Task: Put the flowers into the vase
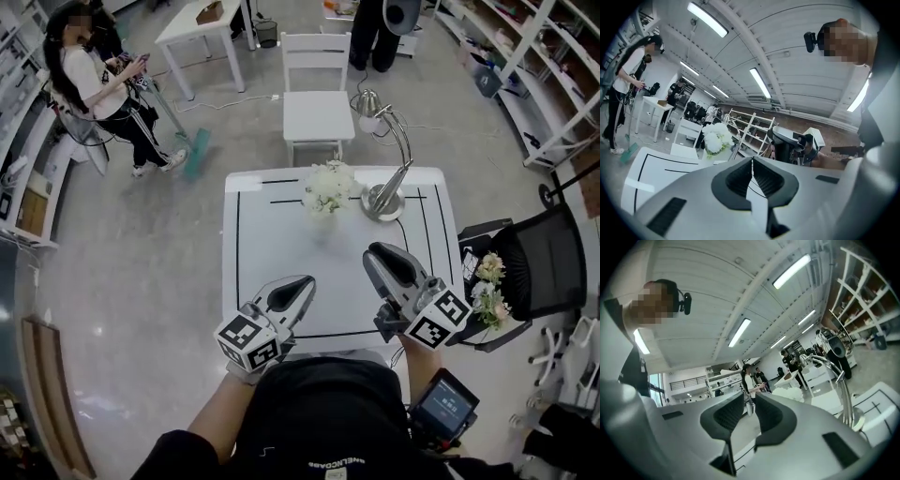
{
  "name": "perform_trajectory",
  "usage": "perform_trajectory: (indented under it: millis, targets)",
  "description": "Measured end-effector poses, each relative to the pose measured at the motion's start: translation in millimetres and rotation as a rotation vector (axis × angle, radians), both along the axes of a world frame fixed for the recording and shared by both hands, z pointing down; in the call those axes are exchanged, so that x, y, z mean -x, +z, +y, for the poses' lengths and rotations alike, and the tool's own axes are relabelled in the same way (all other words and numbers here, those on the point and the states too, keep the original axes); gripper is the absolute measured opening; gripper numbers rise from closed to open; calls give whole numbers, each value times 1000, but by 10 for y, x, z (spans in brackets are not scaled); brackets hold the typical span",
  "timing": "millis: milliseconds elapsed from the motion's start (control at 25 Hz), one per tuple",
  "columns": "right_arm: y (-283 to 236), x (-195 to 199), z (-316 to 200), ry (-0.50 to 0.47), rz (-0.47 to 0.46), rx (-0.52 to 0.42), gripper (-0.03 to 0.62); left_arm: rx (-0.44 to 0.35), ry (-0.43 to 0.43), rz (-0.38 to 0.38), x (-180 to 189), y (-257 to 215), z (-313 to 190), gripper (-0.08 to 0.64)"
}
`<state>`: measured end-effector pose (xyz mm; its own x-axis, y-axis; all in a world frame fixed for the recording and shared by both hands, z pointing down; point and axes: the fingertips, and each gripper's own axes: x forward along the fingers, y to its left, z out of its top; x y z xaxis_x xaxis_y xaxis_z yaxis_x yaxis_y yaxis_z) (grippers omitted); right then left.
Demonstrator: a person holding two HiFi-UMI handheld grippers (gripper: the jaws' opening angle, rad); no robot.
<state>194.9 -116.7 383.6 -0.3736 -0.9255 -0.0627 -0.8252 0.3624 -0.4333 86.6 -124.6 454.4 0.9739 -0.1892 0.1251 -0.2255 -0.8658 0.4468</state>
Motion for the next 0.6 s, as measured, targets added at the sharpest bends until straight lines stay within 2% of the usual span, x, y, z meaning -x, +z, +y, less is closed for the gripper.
perform_trajectory:
  millis: [120,240,440,600]
  targets:
    - [-25,17,151,31,112,-23,66,-16,48,7,-114,-47,73,5]
    - [-39,8,300,64,180,-40,57,-28,79,13,-199,-90,113,5]
    - [7,-58,522,123,242,-35,57,-48,130,19,-351,-145,221,5]
    - [55,-102,620,149,247,-26,57,-74,181,0,-450,-130,345,5]
